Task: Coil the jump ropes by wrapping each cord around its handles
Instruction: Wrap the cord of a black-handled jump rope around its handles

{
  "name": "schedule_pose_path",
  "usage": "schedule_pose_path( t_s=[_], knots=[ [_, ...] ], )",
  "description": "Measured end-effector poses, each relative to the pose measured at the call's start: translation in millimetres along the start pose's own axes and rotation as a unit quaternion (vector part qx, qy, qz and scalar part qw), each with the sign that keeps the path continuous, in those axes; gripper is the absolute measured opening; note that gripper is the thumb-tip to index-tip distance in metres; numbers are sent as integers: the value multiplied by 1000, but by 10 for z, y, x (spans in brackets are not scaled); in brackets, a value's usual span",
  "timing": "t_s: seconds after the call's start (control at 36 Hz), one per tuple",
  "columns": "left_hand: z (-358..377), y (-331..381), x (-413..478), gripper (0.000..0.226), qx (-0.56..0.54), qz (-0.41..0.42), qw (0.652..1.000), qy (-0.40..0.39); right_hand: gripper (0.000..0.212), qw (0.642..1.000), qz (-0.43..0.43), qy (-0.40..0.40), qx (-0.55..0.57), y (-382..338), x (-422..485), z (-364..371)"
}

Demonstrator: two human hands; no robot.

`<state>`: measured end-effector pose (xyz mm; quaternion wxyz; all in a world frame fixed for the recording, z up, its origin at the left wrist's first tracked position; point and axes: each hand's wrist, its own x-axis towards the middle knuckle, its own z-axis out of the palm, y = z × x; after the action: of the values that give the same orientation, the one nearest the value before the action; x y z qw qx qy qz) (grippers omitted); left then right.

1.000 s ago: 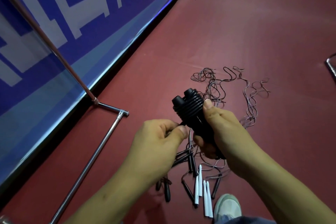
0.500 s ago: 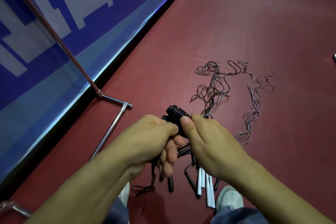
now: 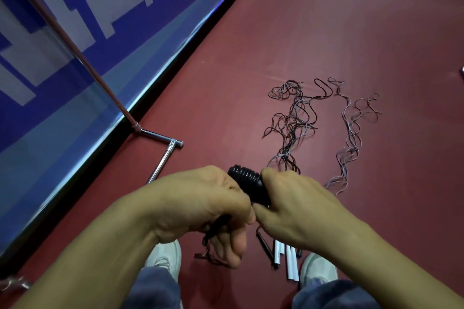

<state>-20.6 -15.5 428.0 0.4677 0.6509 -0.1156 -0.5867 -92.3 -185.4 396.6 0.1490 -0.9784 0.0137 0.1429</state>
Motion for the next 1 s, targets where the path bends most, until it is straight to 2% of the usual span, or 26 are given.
schedule_pose_path(
  t_s=[0.06,0.08,0.14,0.17,0.22,0.31,0.36,0.56,0.64,0.83,0.94,1.0],
  knots=[
    [4,-5,-23,14,132,13,989,58,31,999,10,-31,0,-6,-7,-14],
    [3,-21,-26,10,238,29,965,103,33,999,10,-48,-2,-11,-14,-14],
    [-2,-35,-13,4,416,84,888,178,38,996,1,-83,-14,-9,-27,0],
    [-5,-47,0,12,460,114,856,207,39,994,-2,-103,-17,-5,-35,9],
    [-40,-56,22,21,463,177,836,234,39,990,-8,-139,-7,23,-36,46],
    [-146,-23,90,17,419,265,844,206,42,985,-27,-169,26,50,-43,68],
    [-186,-16,144,13,398,284,850,195,43,982,-35,-182,43,36,-65,44],
    [-294,-42,283,8,292,212,926,108,54,976,-61,-194,78,-50,-177,-37],
    [-389,-110,330,22,266,188,941,95,51,976,-66,-178,111,-37,-176,-63],
    [-385,-148,382,40,247,198,946,70,51,971,-89,-165,146,-31,-182,-139],
    [-308,-122,371,67,291,210,927,109,50,968,-66,-179,164,-14,-191,-210],
    [-267,-115,376,66,255,218,934,122,50,967,-60,-177,176,1,-204,-236]
  ],
)
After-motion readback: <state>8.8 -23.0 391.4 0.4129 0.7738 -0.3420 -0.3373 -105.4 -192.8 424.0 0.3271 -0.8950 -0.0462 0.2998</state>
